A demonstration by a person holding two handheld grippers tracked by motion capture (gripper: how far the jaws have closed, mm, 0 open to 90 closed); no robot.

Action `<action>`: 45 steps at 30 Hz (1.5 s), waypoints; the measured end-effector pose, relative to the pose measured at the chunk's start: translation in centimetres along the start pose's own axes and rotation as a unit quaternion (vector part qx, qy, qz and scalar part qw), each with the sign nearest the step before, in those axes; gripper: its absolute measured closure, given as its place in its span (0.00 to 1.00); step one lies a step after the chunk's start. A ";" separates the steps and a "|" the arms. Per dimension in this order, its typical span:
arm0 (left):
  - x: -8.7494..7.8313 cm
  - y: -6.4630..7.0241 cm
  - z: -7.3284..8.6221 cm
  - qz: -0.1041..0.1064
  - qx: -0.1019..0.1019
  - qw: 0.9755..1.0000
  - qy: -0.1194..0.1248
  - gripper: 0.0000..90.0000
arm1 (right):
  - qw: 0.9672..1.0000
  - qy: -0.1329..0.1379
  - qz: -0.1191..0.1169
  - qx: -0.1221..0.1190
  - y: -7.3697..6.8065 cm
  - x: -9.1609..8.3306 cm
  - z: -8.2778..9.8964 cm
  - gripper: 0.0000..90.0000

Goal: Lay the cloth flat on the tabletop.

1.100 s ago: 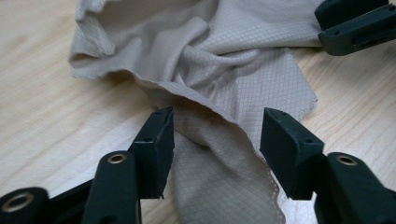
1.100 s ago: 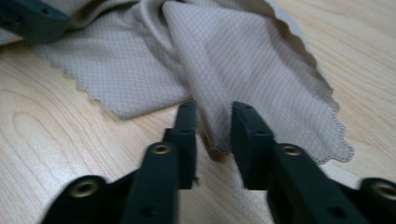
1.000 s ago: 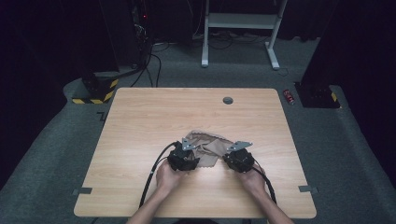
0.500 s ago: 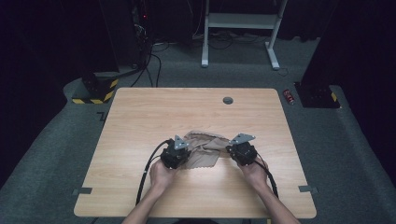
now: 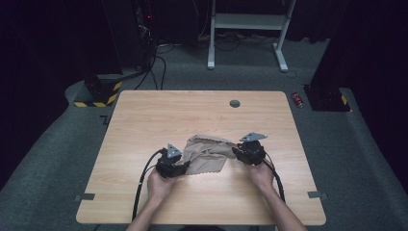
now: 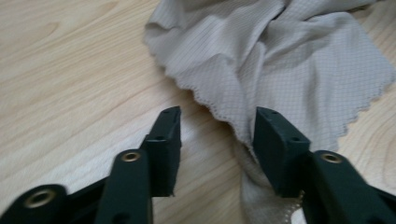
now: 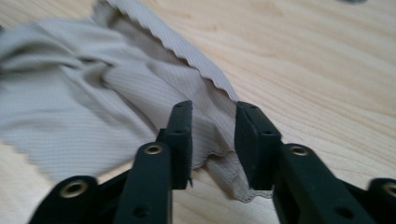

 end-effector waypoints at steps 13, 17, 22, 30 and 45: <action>-0.2 -0.5 1.0 -0.024 -0.005 0.999 0.024 0.42 | 0.997 -0.020 -0.034 -0.060 -4.3 -0.5 2.1 0.73; -0.2 -0.4 1.0 -0.029 -0.008 0.999 0.025 0.41 | 0.999 -0.021 -0.032 -0.038 -4.2 0.2 1.9 0.73; -0.3 -0.4 1.1 -0.030 -0.011 0.999 0.025 0.40 | 0.999 -0.030 -0.027 -0.014 -3.9 1.2 1.1 0.72; -0.2 -0.4 1.1 -0.029 -0.011 0.999 0.024 0.40 | 0.998 -0.053 -0.022 -0.040 -4.5 2.0 1.0 0.96; -0.2 -0.3 1.1 -0.028 -0.010 0.999 0.023 0.39 | 0.997 -0.001 -0.040 -0.070 -6.8 -0.2 -4.6 0.99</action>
Point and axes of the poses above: each handheld gripper's, and its own axes: x roughly forward along the jaws, z roughly out of its underside, y roughly to its right, the point moved 7 cm from there along x, roughly forward along the jaws, and after that the axes turned 13 degrees about z, right-handed, at the moved point
